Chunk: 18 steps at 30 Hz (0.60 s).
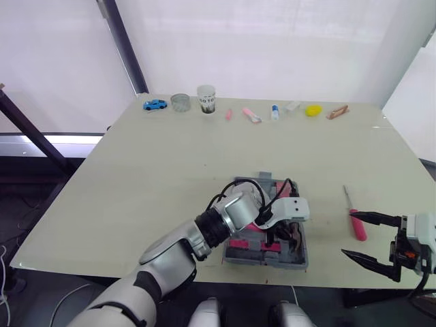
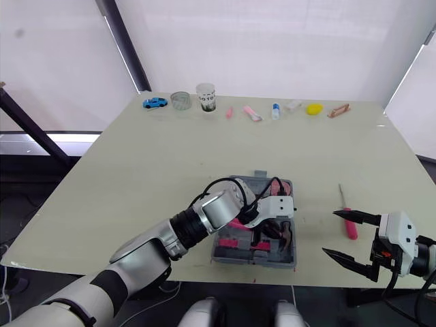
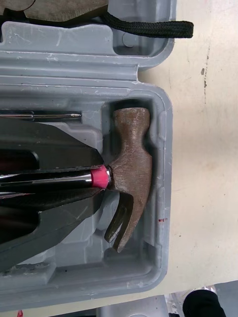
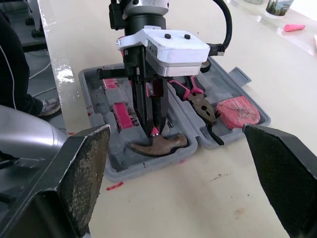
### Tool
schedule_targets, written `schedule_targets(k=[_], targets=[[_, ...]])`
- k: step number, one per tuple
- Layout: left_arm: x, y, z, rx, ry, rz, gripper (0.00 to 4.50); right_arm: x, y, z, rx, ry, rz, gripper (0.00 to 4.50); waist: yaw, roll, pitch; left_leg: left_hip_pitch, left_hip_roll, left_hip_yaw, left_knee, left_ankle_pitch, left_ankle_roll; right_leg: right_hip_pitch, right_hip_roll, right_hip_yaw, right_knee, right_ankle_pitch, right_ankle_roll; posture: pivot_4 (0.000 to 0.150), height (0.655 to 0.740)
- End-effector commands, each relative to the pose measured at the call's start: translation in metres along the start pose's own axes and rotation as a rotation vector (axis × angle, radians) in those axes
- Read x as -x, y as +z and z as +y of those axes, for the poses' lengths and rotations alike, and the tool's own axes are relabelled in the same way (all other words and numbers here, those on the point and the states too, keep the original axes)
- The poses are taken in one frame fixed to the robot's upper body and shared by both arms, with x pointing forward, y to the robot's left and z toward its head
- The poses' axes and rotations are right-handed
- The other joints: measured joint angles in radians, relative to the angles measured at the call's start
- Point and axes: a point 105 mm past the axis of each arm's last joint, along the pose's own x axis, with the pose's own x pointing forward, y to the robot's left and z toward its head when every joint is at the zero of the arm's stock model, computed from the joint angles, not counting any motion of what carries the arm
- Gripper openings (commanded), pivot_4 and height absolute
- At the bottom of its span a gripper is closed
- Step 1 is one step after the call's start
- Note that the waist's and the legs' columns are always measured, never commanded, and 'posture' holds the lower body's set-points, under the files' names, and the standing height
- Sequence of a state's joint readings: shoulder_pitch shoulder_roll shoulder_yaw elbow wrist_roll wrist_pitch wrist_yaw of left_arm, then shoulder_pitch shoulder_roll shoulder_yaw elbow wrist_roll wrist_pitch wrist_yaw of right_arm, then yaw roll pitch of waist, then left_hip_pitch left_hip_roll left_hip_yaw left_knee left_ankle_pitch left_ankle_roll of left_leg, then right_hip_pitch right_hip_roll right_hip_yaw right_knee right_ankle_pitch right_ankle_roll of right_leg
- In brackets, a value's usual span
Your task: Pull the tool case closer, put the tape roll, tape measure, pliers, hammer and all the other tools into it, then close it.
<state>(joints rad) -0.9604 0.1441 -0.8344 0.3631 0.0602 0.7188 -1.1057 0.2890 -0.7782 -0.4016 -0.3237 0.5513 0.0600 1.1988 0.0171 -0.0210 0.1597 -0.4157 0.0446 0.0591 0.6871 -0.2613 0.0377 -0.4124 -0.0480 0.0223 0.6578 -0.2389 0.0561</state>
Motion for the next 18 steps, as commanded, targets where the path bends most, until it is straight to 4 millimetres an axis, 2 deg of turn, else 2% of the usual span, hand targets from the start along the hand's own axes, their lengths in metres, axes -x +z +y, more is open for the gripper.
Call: schedule_targets(k=[1, 3, 9, 13, 16, 18], targets=[[0.003, 0.007, 0.006, -0.040, 0.037, 0.000, 1.61, 0.001, 0.009, 0.001, 0.042, -0.007, -0.022, 4.50, -0.001, 0.000, 0.000, 0.000, 0.000, 0.000, 0.000, 0.000, 0.000, 0.000, 0.000, 0.000, 0.000, 0.000, 0.000, 0.150, 0.7400], [0.014, 0.012, 0.009, -0.028, 0.032, -0.050, 2.44, 0.002, 0.009, 0.002, 0.039, -0.011, -0.021, 4.50, -0.003, 0.000, 0.000, 0.000, 0.000, 0.000, 0.000, 0.000, 0.000, 0.000, 0.000, 0.000, 0.000, 0.000, 0.000, 0.150, 0.7400], [0.042, 0.014, 0.001, -0.013, -0.035, -0.207, 2.44, 0.000, 0.007, 0.003, 0.035, -0.015, -0.025, 4.50, -0.009, 0.002, 0.000, 0.001, 0.001, -0.001, 0.000, 0.000, 0.000, -0.001, 0.001, 0.000, 0.002, 0.000, 0.000, 0.150, 0.7400], [0.058, -0.002, 0.001, -0.035, -0.015, -0.305, 2.44, -0.003, 0.006, 0.003, 0.033, -0.011, -0.033, 4.50, -0.005, 0.002, 0.000, 0.001, 0.001, 0.000, 0.000, 0.000, 0.000, 0.000, 0.001, 0.001, 0.001, 0.000, 0.000, 0.150, 0.7400], [0.064, -0.006, 0.000, 0.018, -0.021, -0.393, 1.65, -0.003, 0.006, 0.002, 0.033, -0.010, -0.035, 4.50, -0.004, 0.002, 0.000, 0.001, 0.001, -0.001, 0.000, 0.000, 0.000, -0.001, 0.001, 0.000, 0.001, 0.000, 0.001, 0.150, 0.7400], [0.063, -0.013, 0.000, 0.005, -0.004, -0.418, 0.77, -0.004, 0.005, 0.001, 0.033, -0.008, -0.036, 4.50, -0.003, 0.002, 0.000, 0.001, 0.001, 0.000, 0.000, 0.000, 0.000, 0.000, 0.001, 0.000, 0.001, 0.000, 0.001, 0.150, 0.7400]])
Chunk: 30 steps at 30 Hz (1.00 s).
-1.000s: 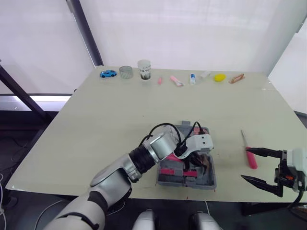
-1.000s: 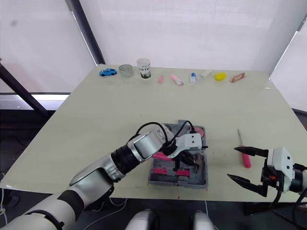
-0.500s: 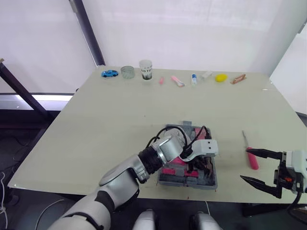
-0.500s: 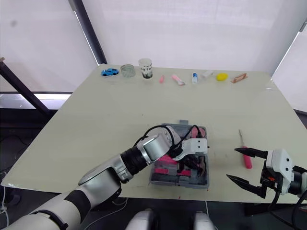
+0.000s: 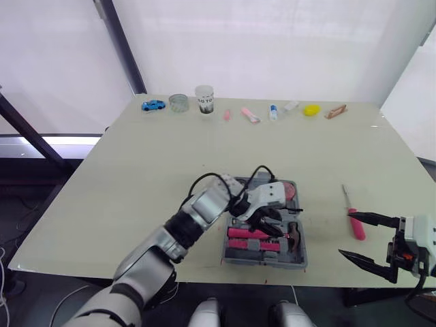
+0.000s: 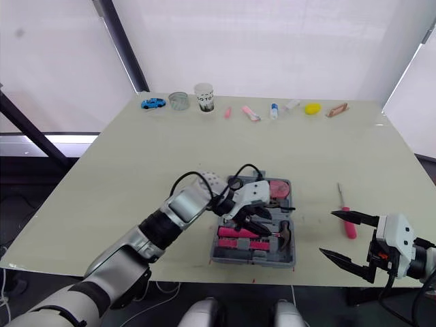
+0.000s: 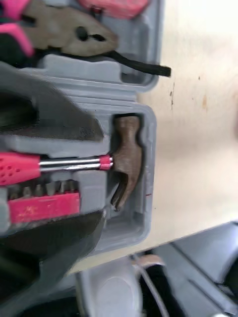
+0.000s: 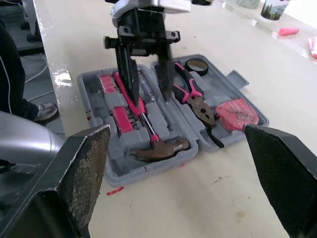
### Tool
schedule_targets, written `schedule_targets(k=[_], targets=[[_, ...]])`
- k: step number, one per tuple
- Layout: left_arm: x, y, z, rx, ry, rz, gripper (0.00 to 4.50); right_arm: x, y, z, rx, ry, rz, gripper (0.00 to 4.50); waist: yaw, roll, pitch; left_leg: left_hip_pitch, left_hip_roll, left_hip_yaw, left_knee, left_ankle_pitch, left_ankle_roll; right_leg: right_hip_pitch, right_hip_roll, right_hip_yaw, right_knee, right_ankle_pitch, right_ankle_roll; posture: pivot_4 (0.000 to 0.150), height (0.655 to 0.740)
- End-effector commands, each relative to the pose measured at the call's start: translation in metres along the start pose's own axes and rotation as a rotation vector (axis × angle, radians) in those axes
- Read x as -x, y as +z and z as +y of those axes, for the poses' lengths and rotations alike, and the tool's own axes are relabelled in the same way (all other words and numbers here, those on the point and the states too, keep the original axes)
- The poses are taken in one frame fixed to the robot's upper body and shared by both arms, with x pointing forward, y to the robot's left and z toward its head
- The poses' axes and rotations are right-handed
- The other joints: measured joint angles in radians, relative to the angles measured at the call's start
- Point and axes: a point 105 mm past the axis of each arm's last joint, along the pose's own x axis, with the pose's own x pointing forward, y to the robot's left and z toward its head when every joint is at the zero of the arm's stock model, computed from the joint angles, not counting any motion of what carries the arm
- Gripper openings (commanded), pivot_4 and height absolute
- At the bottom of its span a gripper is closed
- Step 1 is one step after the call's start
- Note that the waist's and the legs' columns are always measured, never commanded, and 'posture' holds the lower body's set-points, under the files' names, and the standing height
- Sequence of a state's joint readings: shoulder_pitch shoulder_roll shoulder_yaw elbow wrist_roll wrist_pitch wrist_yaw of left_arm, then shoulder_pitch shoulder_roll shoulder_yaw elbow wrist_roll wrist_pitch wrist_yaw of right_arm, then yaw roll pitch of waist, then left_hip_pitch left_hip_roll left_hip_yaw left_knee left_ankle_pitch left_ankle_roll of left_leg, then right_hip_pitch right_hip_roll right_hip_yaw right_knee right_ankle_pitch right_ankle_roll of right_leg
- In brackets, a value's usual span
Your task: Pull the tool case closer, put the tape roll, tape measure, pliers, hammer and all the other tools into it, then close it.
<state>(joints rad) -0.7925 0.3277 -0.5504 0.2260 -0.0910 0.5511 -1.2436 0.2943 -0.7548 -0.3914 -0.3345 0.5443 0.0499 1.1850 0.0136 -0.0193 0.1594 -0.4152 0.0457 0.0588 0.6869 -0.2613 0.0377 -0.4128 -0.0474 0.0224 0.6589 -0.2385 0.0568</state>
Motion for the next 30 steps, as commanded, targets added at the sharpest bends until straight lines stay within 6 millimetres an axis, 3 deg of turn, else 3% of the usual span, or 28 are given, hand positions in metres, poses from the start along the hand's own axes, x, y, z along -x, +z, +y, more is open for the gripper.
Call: schedule_targets(k=[1, 7, 12, 14, 16, 20, 26, 28, 30], targets=[[0.005, 0.009, -0.002, -0.065, 0.016, -0.110, 0.25, -0.001, 0.006, -0.002, 0.033, 0.004, -0.021, 4.50, 0.001, 0.000, 0.000, 0.000, 0.000, 0.000, 0.000, 0.000, 0.000, 0.000, 0.000, 0.000, 0.000, 0.000, 0.000, 0.150, 0.7400], [-0.003, -0.023, -0.003, -0.046, 0.038, -0.065, 0.12, -0.003, 0.006, -0.004, 0.035, 0.017, -0.023, 4.50, 0.001, 0.000, 0.000, 0.000, 0.000, 0.000, 0.000, 0.000, 0.000, 0.000, 0.000, 0.000, 0.000, 0.000, 0.000, 0.150, 0.7400], [-0.014, -0.082, -0.008, -0.027, 0.053, 0.134, 0.12, -0.005, 0.007, -0.005, 0.035, 0.035, -0.021, 4.50, -0.001, 0.000, -0.001, 0.001, 0.000, 0.001, 0.000, 0.000, 0.000, 0.000, 0.000, 0.001, 0.000, 0.000, 0.000, 0.150, 0.7400], [-0.015, -0.094, -0.009, -0.011, 0.052, 0.160, 0.12, -0.006, 0.007, -0.004, 0.032, 0.040, -0.022, 4.50, 0.000, 0.000, -0.004, 0.002, 0.000, 0.001, 0.000, 0.000, 0.000, 0.002, 0.000, -0.001, 0.000, 0.000, 0.000, 0.150, 0.7400], [-0.016, -0.086, -0.008, 0.007, 0.079, 0.092, 0.12, -0.008, 0.006, -0.004, 0.024, 0.037, -0.025, 4.50, 0.000, 0.001, -0.007, 0.002, 0.000, 0.001, 0.000, 0.000, 0.000, 0.003, 0.000, 0.000, 0.000, 0.000, 0.000, 0.150, 0.7400], [-0.006, -0.051, -0.004, 0.089, 0.139, -0.126, 0.12, -0.012, 0.009, -0.007, -0.044, -0.017, -0.079, 4.50, 0.000, 0.003, -0.009, 0.003, 0.000, 0.000, 0.000, 0.000, 0.000, 0.003, 0.000, 0.000, 0.000, 0.000, -0.001, 0.150, 0.7400], [0.038, -0.026, 0.002, 0.173, 0.352, -0.409, 0.12, -0.031, 0.012, -0.012, -0.120, -0.154, -0.189, 4.50, -0.005, 0.003, -0.008, 0.001, 0.001, 0.000, 0.000, 0.000, 0.000, 0.000, 0.000, 0.000, 0.001, 0.000, 0.000, 0.150, 0.7400], [0.051, -0.024, 0.005, 0.182, 0.448, -0.475, 0.12, -0.037, 0.010, -0.013, -0.131, -0.185, -0.195, 4.50, -0.002, 0.003, -0.008, 0.001, 0.001, 0.000, 0.000, 0.000, 0.000, 0.001, 0.000, 0.000, 0.002, 0.000, 0.000, 0.150, 0.7400], [0.080, -0.029, 0.009, 0.219, 0.621, -0.567, 0.12, -0.051, 0.003, -0.019, -0.160, -0.237, -0.190, 4.50, -0.002, 0.003, -0.008, 0.001, 0.001, 0.000, 0.000, 0.000, 0.000, 0.001, 0.000, 0.000, 0.002, 0.000, 0.000, 0.150, 0.7400]])
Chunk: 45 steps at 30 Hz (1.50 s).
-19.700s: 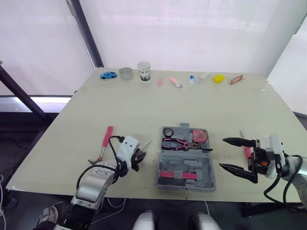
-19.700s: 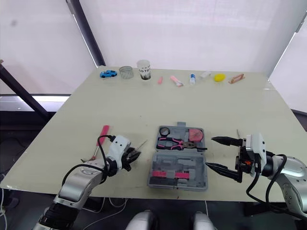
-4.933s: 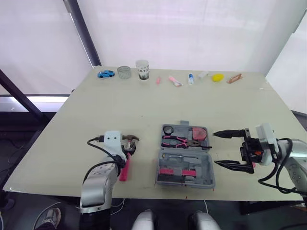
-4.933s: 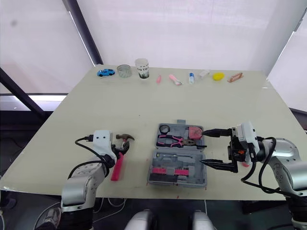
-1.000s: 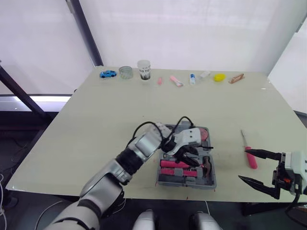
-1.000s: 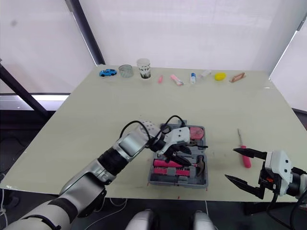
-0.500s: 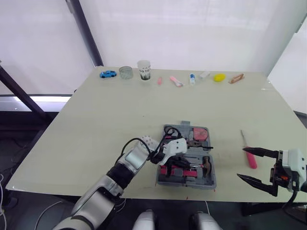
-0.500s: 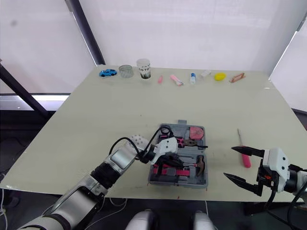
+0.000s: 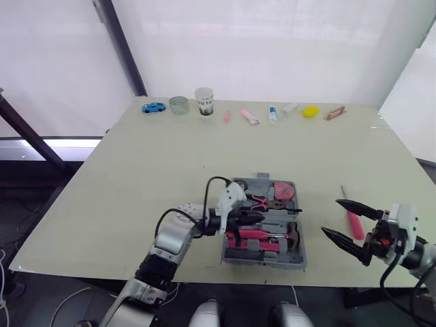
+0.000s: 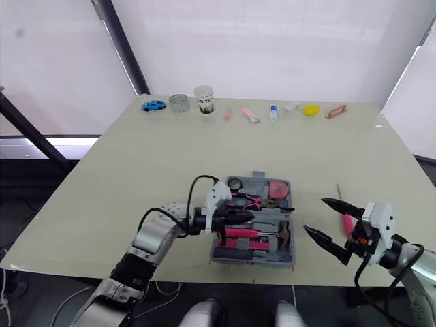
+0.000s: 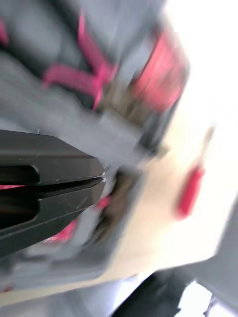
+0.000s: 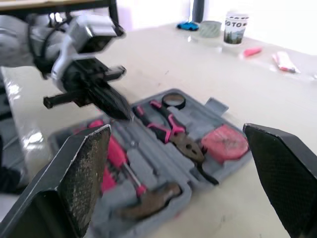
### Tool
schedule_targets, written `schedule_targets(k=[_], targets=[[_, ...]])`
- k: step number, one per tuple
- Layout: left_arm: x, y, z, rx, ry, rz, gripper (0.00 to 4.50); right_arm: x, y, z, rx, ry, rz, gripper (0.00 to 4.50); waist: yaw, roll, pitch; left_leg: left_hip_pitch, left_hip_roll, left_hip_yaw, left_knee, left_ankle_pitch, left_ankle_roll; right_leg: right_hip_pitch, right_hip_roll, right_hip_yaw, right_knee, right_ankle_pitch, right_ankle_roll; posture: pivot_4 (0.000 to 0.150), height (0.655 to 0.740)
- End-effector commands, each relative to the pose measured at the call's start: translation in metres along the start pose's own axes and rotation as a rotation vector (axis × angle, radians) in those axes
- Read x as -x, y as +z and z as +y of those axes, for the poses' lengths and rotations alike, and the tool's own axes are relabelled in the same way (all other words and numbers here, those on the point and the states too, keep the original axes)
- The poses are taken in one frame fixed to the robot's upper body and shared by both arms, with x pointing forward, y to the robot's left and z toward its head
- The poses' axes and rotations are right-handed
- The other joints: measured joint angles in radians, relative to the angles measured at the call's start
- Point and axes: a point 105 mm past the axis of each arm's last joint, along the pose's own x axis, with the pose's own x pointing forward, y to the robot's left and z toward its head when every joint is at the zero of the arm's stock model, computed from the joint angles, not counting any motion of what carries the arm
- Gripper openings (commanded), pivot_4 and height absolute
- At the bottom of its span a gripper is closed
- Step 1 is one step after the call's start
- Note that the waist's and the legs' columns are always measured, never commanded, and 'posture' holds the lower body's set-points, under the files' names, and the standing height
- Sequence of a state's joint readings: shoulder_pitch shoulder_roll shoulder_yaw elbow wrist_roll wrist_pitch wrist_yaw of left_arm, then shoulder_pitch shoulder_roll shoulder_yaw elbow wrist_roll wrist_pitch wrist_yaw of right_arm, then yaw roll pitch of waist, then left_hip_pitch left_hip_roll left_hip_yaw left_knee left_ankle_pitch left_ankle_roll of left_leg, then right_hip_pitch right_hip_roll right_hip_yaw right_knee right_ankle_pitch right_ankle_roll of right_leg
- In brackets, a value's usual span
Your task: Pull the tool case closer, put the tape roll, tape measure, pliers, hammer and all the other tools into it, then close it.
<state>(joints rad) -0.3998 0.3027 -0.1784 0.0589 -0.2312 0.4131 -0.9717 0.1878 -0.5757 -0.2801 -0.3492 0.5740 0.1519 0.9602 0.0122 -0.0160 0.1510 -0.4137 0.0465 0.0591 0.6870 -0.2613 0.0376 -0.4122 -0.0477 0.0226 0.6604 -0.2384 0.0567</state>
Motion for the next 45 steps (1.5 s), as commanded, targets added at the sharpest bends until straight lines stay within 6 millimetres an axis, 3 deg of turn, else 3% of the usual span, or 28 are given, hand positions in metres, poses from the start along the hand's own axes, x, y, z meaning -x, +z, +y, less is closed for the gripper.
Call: schedule_targets(k=[1, 5, 8, 12, 15, 18, 22, 28, 34, 39, 42, 45], targets=[[0.036, 0.024, 0.020, 0.000, 0.245, -0.197, 0.12, -0.020, -0.003, -0.006, 0.002, -0.076, -0.011, 4.50, -0.008, 0.000, 0.000, 0.000, 0.000, 0.000, 0.000, 0.000, 0.000, 0.000, 0.000, 0.000, 0.000, 0.000, 0.000, 0.150, 0.7400], [0.069, 0.018, 0.017, 0.029, 0.306, -0.240, 0.12, -0.029, -0.011, -0.014, -0.046, -0.104, -0.015, 4.50, -0.008, 0.000, 0.000, 0.000, 0.000, 0.000, 0.000, 0.000, 0.000, 0.000, 0.000, 0.000, 0.000, 0.000, 0.000, 0.150, 0.7400], [0.091, 0.013, 0.010, 0.053, 0.336, -0.273, 0.81, -0.021, -0.017, -0.021, -0.043, -0.125, -0.007, 4.50, -0.002, 0.000, 0.000, 0.000, 0.000, 0.001, 0.000, 0.000, 0.000, 0.000, -0.001, 0.000, -0.001, 0.000, 0.000, 0.150, 0.7400], [0.116, -0.004, 0.004, 0.092, 0.397, -0.251, 2.80, -0.002, -0.028, -0.024, -0.029, -0.130, 0.037, 4.50, 0.003, 0.000, 0.000, 0.000, 0.000, 0.001, -0.001, 0.000, 0.000, 0.000, -0.001, 0.000, -0.001, 0.000, 0.000, 0.150, 0.7400], [0.160, -0.032, -0.008, 0.152, 0.493, -0.184, 4.37, 0.043, -0.043, -0.030, -0.054, -0.202, 0.123, 4.50, 0.000, 0.000, 0.000, 0.000, 0.000, 0.001, 0.000, 0.000, 0.000, 0.000, -0.001, 0.000, -0.001, -0.001, -0.002, 0.150, 0.7400], [0.188, -0.050, -0.020, 0.182, 0.546, -0.126, 4.45, 0.076, -0.052, -0.031, -0.079, -0.244, 0.193, 4.50, -0.002, 0.000, 0.000, 0.001, 0.001, 0.002, -0.003, 0.000, 0.000, 0.000, -0.001, 0.000, -0.002, -0.002, -0.004, 0.150, 0.7400], [0.201, -0.062, -0.028, 0.207, 0.582, -0.104, 4.45, 0.101, -0.059, -0.037, -0.110, -0.293, 0.235, 4.50, -0.001, 0.000, 0.000, 0.003, 0.003, 0.004, -0.002, 0.000, 0.000, 0.000, -0.002, 0.001, -0.002, -0.004, -0.005, 0.150, 0.7400], [0.199, -0.064, -0.032, 0.212, 0.591, -0.116, 4.45, 0.111, -0.063, -0.045, -0.127, -0.323, 0.241, 4.50, -0.002, 0.000, -0.001, 0.007, 0.008, 0.009, -0.003, 0.000, 0.000, 0.000, -0.001, 0.004, -0.002, -0.004, -0.006, 0.150, 0.7400], [0.167, -0.024, -0.017, 0.136, 0.494, -0.186, 4.45, 0.080, -0.054, -0.075, -0.060, -0.423, 0.226, 4.50, -0.001, 0.000, -0.001, 0.007, 0.008, 0.011, -0.003, 0.000, 0.000, 0.000, -0.001, 0.006, -0.001, -0.003, -0.006, 0.150, 0.7400], [0.145, 0.005, -0.006, 0.067, 0.400, -0.195, 4.45, 0.047, -0.047, -0.087, -0.046, -0.435, 0.266, 4.50, -0.002, 0.000, -0.001, 0.006, 0.005, 0.012, -0.004, 0.000, 0.000, 0.000, 0.001, 0.006, -0.001, -0.003, -0.007, 0.150, 0.7400], [0.125, 0.030, -0.012, -0.027, 0.246, -0.197, 4.45, 0.029, -0.054, -0.105, -0.053, -0.503, 0.403, 4.50, -0.006, 0.000, 0.000, 0.005, 0.005, 0.012, -0.004, 0.000, 0.000, -0.001, 0.001, 0.006, -0.001, -0.003, -0.007, 0.150, 0.7400], [0.117, 0.046, -0.021, -0.038, 0.104, -0.253, 4.45, 0.015, -0.055, -0.114, -0.119, -0.566, 0.408, 4.50, -0.006, 0.000, -0.001, 0.004, 0.003, 0.013, -0.003, 0.000, 0.000, -0.002, 0.001, 0.006, 0.000, -0.003, -0.007, 0.150, 0.7400]])
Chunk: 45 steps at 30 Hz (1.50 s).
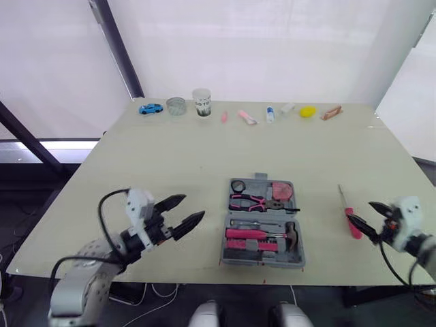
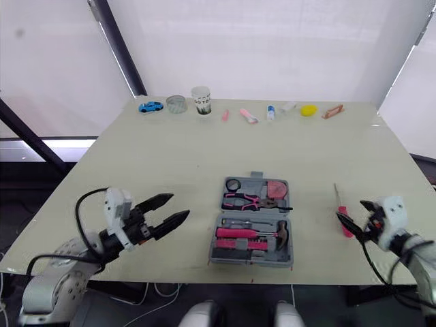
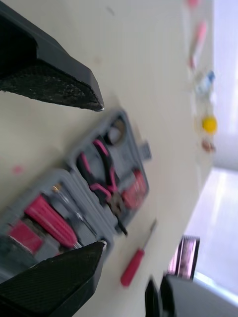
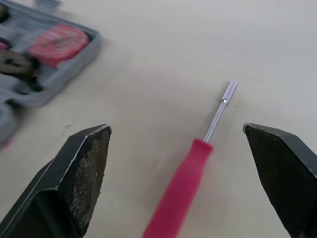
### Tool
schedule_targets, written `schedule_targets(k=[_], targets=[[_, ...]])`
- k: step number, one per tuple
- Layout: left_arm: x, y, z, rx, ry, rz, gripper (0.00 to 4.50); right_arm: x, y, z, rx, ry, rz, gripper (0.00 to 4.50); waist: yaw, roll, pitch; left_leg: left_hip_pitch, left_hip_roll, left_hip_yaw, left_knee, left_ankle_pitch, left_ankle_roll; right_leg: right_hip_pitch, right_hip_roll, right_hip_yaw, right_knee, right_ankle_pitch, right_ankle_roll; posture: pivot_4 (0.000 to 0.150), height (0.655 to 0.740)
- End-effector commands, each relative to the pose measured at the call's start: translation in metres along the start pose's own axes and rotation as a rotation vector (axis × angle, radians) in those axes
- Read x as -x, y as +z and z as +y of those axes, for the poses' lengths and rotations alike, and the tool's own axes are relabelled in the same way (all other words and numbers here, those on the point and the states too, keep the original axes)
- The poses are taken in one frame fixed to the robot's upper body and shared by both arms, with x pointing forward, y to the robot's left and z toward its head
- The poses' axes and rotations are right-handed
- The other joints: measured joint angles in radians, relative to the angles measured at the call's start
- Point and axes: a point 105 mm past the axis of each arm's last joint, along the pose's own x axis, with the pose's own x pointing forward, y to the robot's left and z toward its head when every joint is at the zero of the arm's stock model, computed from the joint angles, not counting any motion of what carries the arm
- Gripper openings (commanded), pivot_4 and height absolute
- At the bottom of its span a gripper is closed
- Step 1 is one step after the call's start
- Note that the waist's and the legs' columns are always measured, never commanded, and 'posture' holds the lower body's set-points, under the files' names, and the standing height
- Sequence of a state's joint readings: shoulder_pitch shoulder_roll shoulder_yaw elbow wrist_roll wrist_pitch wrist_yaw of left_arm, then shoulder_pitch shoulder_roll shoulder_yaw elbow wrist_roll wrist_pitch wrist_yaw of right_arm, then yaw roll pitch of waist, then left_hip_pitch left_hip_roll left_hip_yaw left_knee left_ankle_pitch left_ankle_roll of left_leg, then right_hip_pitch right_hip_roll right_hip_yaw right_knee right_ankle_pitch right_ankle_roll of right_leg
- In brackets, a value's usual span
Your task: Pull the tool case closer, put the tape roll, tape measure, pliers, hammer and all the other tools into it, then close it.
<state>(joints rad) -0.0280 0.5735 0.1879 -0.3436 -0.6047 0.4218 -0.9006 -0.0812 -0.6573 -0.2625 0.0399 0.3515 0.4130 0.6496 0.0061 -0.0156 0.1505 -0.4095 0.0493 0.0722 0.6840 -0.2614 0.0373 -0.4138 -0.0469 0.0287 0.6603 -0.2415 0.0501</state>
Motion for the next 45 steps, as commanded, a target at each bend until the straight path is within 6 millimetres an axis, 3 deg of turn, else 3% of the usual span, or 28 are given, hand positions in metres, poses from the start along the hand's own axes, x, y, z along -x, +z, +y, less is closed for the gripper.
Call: schedule_targets(k=[1, 7, 16, 19, 21, 22, 23, 27, 36, 45], targets=[[-0.007, 0.020, -0.020, -0.006, -0.203, -0.056, 4.45, -0.010, 0.006, -0.007, -0.027, -0.098, 0.046, 4.50, 0.000, 0.000, 0.000, 0.000, 0.000, 0.000, 0.000, 0.000, 0.000, 0.000, 0.000, 0.000, 0.000, 0.000, 0.000, 0.150, 0.7400], [-0.011, 0.042, -0.035, -0.042, -0.386, -0.076, 4.45, -0.022, -0.004, -0.012, -0.067, -0.219, 0.132, 4.50, 0.004, 0.000, 0.000, -0.005, 0.000, -0.002, -0.001, 0.000, 0.000, -0.002, 0.000, -0.003, -0.001, 0.002, 0.004, 0.150, 0.7400], [0.001, 0.041, -0.038, -0.068, -0.425, -0.049, 4.45, -0.031, -0.021, -0.004, -0.107, -0.311, 0.191, 4.50, -0.016, 0.000, 0.000, -0.005, 0.000, -0.002, -0.001, 0.000, 0.000, -0.002, 0.000, -0.002, -0.002, 0.002, 0.005, 0.150, 0.7400], [0.002, 0.039, -0.038, -0.074, -0.415, -0.045, 4.50, -0.032, -0.025, -0.005, -0.133, -0.331, 0.197, 3.75, -0.020, 0.000, 0.000, -0.005, 0.000, -0.002, -0.001, 0.000, 0.000, -0.002, 0.000, -0.002, -0.002, 0.002, 0.005, 0.150, 0.7400], [0.003, 0.039, -0.038, -0.070, -0.409, -0.044, 4.50, -0.032, -0.026, -0.004, -0.142, -0.334, 0.198, 2.85, -0.020, 0.000, 0.000, -0.005, 0.000, -0.002, -0.001, 0.000, 0.000, -0.002, 0.000, -0.002, -0.002, 0.002, 0.005, 0.150, 0.7400], [0.004, 0.038, -0.037, -0.069, -0.405, -0.044, 4.50, -0.031, -0.027, -0.003, -0.149, -0.331, 0.200, 2.65, -0.020, 0.000, 0.000, -0.005, 0.000, -0.002, -0.001, 0.000, 0.000, -0.002, 0.000, -0.002, -0.002, 0.002, 0.005, 0.150, 0.7400], [0.005, 0.036, -0.036, -0.067, -0.401, -0.040, 4.50, -0.031, -0.028, -0.002, -0.160, -0.338, 0.198, 1.92, -0.020, 0.000, 0.000, -0.005, 0.000, -0.002, -0.001, 0.000, 0.000, -0.002, 0.000, -0.002, -0.002, 0.002, 0.005, 0.150, 0.7400], [0.007, 0.033, -0.034, -0.071, -0.389, -0.037, 4.50, -0.026, -0.031, 0.002, -0.179, -0.361, 0.193, 0.55, -0.020, 0.000, 0.000, -0.005, 0.000, -0.002, -0.001, 0.000, 0.000, -0.002, 0.000, -0.002, -0.002, 0.002, 0.005, 0.150, 0.7400], [0.011, 0.029, -0.032, -0.046, -0.361, -0.049, 4.50, -0.011, -0.023, 0.043, -0.223, -0.318, 0.143, 0.55, -0.021, 0.001, 0.001, -0.005, 0.001, -0.002, -0.002, 0.000, 0.000, -0.003, 0.000, -0.002, -0.002, 0.002, 0.004, 0.150, 0.7400], [0.020, 0.019, -0.034, -0.033, -0.343, -0.026, 4.50, -0.006, -0.030, 0.081, -0.262, -0.315, 0.188, 0.55, -0.021, 0.001, 0.001, -0.005, 0.004, -0.002, -0.002, 0.000, 0.000, -0.004, 0.000, -0.002, -0.002, 0.000, 0.001, 0.150, 0.7400]])
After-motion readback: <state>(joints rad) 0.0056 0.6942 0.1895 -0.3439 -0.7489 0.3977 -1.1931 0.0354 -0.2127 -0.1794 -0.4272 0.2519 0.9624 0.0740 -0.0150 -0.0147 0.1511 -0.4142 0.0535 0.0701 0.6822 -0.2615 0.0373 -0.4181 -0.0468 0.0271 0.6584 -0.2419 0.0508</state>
